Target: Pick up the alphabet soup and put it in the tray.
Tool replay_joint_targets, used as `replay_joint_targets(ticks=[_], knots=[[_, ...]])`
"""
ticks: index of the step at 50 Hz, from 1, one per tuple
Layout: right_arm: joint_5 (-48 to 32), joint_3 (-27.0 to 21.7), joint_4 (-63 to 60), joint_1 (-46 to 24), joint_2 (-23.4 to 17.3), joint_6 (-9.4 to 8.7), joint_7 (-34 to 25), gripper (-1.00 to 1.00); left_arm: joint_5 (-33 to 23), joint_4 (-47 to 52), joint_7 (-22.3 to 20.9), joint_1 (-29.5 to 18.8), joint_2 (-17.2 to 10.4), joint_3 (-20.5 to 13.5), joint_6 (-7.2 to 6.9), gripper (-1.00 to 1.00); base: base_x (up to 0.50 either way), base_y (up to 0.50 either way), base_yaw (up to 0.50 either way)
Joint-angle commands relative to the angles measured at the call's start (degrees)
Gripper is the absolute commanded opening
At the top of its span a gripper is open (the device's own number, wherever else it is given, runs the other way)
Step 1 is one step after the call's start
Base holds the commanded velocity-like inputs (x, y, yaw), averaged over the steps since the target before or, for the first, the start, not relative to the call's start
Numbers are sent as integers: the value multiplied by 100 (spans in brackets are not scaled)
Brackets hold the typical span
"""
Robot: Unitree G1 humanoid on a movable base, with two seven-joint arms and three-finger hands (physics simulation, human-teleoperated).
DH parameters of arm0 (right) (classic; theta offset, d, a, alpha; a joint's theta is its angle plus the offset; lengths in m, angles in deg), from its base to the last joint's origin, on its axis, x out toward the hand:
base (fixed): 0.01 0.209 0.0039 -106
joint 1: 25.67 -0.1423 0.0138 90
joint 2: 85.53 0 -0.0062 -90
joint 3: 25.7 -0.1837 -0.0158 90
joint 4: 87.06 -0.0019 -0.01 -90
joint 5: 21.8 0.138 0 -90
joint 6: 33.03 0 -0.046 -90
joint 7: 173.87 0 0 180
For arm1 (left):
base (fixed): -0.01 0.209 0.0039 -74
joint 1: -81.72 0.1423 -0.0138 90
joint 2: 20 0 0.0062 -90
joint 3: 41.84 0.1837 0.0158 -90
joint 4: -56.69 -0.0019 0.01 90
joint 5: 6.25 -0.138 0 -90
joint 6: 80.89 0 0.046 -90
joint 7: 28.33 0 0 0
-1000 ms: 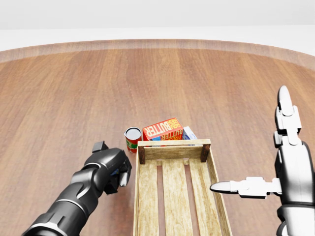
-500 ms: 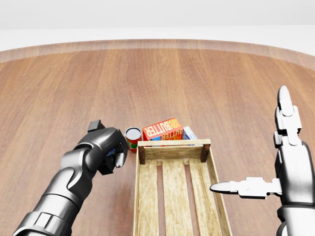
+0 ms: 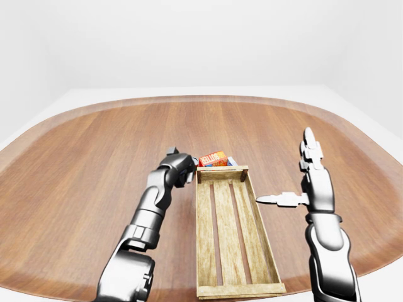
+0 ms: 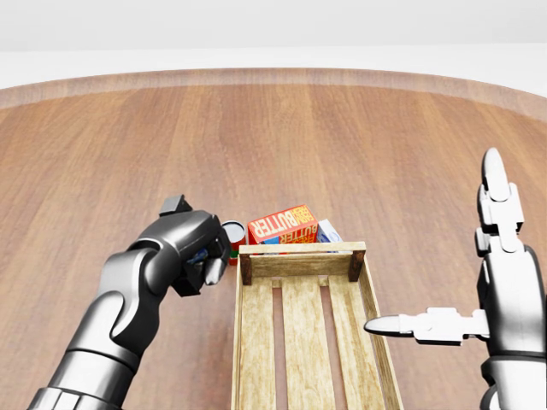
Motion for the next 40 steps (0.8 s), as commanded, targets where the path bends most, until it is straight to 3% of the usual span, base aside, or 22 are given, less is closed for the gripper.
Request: replay_joint_targets(ticks=[1, 13, 21, 40], knots=[[-14, 38, 120, -28, 1, 0, 1, 100, -191, 1138, -482, 339, 53, -38, 0, -100, 0, 0, 0], [-5, 54, 160, -31, -2, 0, 18, 100, -513, 2157, -1207, 406, 90, -74, 0, -100, 0, 0, 0], [-8, 57, 153, -33, -2, 0, 17, 100, -650, 2472, -1385, 520, 248, 26, 0, -100, 0, 0, 0], [15, 21, 109, -17, -7, 0, -7, 100, -596, 1919, -1099, 318, 571, 196, 0, -100, 0, 0, 0]])
